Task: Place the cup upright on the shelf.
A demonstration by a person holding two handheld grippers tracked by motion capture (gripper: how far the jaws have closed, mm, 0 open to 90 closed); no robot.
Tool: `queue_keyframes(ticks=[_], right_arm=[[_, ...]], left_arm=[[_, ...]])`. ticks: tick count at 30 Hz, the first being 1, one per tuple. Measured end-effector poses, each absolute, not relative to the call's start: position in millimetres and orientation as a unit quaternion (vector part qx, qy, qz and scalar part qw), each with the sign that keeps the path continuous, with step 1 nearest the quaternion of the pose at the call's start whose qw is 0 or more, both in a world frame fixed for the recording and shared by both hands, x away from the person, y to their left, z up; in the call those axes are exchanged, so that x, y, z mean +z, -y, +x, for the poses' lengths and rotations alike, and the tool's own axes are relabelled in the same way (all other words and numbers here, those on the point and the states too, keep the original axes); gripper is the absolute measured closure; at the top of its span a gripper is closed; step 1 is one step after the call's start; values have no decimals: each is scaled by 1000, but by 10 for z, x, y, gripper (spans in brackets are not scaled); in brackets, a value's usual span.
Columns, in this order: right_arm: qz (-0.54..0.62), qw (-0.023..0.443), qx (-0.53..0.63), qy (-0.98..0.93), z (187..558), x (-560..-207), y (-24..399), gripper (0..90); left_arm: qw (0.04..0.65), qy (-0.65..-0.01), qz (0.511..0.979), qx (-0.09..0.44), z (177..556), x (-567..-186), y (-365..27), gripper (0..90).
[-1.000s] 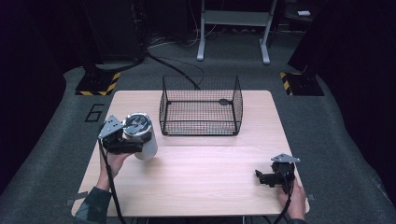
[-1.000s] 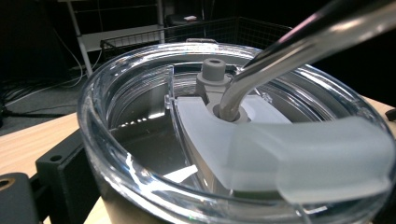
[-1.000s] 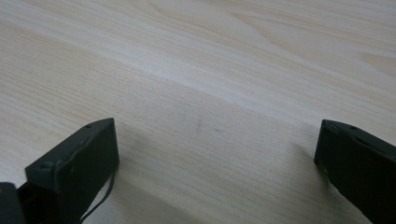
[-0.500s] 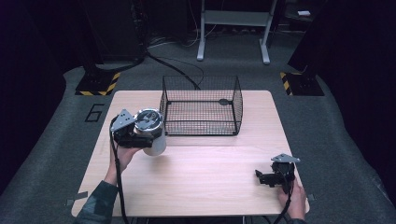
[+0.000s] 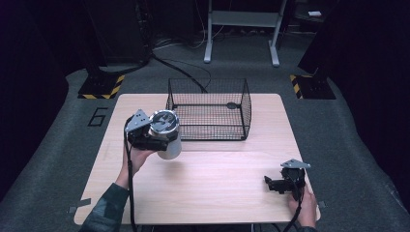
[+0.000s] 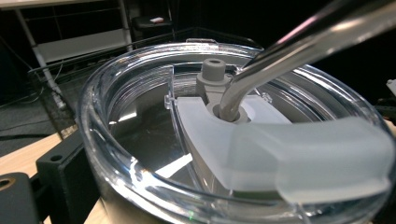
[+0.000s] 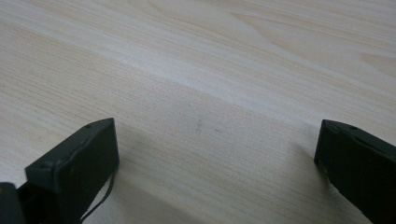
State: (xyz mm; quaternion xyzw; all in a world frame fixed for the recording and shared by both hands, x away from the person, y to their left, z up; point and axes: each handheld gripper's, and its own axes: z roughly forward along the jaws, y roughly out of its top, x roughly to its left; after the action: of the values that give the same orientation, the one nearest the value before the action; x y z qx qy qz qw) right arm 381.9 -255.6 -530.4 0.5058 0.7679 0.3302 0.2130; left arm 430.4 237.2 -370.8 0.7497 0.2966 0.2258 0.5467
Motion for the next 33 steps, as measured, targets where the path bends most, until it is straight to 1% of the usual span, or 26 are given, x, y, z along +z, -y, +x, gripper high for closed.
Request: queue_keyframes(ticks=[13,23,33], right_arm=[[506,213,330,-768,3819,-5304,2556,0],[505,212,330,-769,3820,-5304,2558,0],[505,212,330,-769,3820,-5304,2558,0]], left_arm=[[558,-280,751,214,4385,-3569,-2121,31],[564,-276,749,212,4557,-3443,-1948,31],[569,-282,743,210,4745,-3337,-1866,31]])
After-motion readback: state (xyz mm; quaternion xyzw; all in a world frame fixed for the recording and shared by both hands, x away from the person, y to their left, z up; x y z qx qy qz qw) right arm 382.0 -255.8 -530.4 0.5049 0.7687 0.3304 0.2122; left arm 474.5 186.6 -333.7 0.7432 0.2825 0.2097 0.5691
